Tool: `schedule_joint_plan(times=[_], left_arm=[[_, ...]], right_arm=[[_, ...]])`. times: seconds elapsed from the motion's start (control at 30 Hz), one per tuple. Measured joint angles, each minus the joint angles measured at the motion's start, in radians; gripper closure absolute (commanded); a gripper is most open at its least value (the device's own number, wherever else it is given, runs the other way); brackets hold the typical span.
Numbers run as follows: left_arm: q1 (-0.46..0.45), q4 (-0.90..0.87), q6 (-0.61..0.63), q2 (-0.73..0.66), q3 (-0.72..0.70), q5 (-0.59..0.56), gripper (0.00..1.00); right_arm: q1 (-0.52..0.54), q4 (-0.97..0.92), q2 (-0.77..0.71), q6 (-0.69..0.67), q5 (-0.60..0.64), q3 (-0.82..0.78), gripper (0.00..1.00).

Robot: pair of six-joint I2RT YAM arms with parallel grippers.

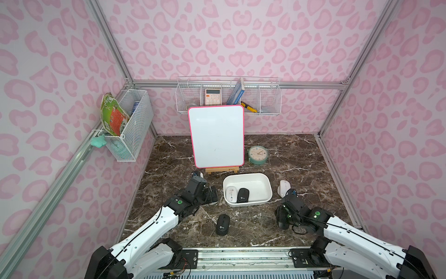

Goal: Take out the mouse from the storage box
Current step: Place the mouse at the center of the board.

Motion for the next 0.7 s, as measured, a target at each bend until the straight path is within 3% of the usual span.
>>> schedule_joint_plan(times=[0.4,0.6,0.7], left_arm=[[-0.006,0.000,0.000,0.019,0.018,0.027,0.03],[-0.009,-0.006,0.002,0.036,0.038,0.031,0.03],[-0.010,-0.006,0.013,0.045,0.059,0.031,0.03]], right_arm=[[-0.018,0.104,0.117,0.025,0.023,-0.032,0.50],[-0.024,0.117,0.184,0.024,0.033,-0.003,0.30],[-0.025,0.115,0.214,0.024,0.045,0.023,0.25]])
